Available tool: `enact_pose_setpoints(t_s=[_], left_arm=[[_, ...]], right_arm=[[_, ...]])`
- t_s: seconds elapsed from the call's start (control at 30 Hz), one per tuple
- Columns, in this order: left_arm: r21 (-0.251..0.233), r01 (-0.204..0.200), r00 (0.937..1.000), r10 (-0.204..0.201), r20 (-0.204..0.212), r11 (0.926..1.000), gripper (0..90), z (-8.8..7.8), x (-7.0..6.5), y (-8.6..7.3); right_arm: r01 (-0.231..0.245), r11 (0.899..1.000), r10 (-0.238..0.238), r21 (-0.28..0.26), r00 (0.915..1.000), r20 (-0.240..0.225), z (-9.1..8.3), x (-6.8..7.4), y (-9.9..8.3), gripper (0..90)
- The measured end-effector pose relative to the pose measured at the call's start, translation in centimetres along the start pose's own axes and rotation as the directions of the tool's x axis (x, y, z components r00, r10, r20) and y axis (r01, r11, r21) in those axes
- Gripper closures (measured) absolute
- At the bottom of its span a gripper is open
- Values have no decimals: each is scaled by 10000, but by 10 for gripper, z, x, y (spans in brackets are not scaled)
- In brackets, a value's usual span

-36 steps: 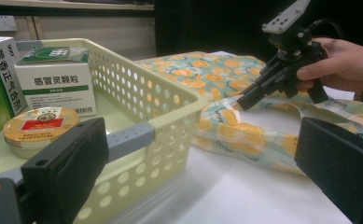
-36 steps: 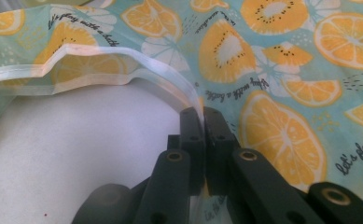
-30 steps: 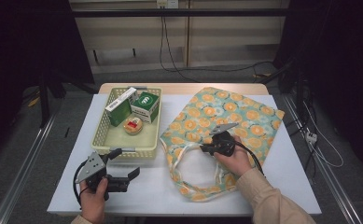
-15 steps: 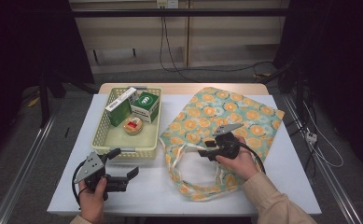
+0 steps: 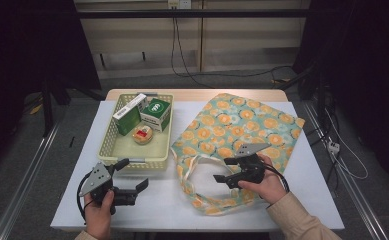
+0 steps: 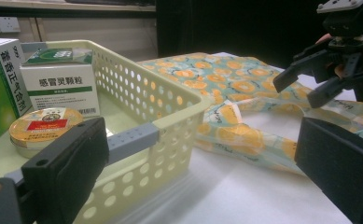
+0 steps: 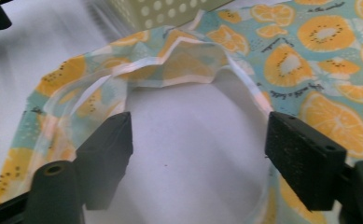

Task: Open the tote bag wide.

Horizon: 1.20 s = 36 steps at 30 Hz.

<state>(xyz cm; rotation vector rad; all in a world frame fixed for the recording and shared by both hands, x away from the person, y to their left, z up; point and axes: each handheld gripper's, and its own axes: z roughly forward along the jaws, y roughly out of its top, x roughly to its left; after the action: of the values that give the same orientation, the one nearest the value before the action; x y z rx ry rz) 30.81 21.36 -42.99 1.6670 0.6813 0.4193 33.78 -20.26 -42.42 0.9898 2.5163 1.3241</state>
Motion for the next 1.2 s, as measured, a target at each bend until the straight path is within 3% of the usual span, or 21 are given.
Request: enact_pose_setpoints(t_s=[0.13,0.23,0.3,0.77,1.2], left_arm=[[-17,91,10000,-91,-8,10000,27,0,1,0],[4,70,10000,-70,-33,10000,26,-1,1,0],[-13,70,10000,-70,-33,10000,27,0,2,0],[94,253,9993,-251,-287,9996,27,-2,7,-3],[123,200,9994,-196,-287,9997,27,-2,7,-3]], right_arm=[[233,9997,-233,10,9994,-244,2,10,1,224],[546,9984,-545,130,9985,-89,6,15,1,222],[409,9991,-404,120,9983,-421,9,18,1,220],[801,9968,-802,-44,9927,-905,11,38,8,215],[1175,9928,-1127,246,9830,-1452,23,52,5,207]])
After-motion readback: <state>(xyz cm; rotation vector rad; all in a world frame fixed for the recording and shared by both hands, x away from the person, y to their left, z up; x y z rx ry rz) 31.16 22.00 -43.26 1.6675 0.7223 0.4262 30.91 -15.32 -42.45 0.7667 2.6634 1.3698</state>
